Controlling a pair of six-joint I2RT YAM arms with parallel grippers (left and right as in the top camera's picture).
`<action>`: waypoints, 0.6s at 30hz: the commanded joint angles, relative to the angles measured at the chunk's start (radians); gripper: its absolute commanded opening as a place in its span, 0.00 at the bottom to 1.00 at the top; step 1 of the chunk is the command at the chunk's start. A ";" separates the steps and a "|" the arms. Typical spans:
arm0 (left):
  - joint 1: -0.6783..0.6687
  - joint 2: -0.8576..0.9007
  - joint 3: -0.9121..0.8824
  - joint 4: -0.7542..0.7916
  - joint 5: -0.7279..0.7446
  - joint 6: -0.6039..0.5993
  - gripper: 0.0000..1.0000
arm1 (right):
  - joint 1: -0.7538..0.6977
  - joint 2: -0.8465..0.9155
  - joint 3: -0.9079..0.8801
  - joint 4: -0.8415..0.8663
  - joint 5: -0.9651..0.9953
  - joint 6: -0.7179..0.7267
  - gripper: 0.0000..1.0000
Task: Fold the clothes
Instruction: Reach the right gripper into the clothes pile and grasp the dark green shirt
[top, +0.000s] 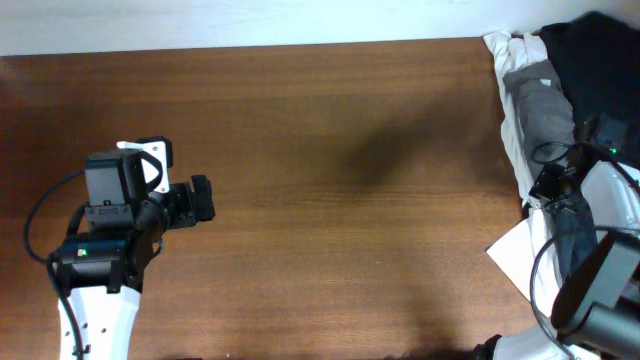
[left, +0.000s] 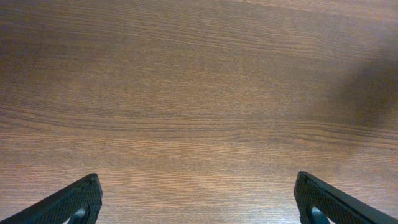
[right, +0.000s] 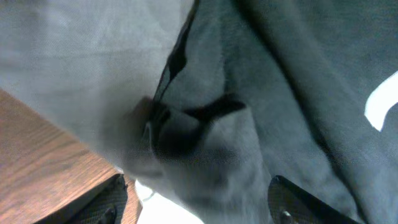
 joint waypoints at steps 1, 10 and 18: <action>-0.003 0.000 0.019 0.003 0.011 -0.005 0.98 | -0.006 0.036 0.013 0.021 0.017 0.007 0.59; -0.003 0.000 0.019 0.029 0.011 -0.005 0.98 | 0.002 -0.031 0.129 -0.098 0.027 0.006 0.04; -0.003 0.002 0.019 0.072 0.010 -0.006 0.98 | 0.174 -0.127 0.429 -0.414 -0.420 -0.051 0.04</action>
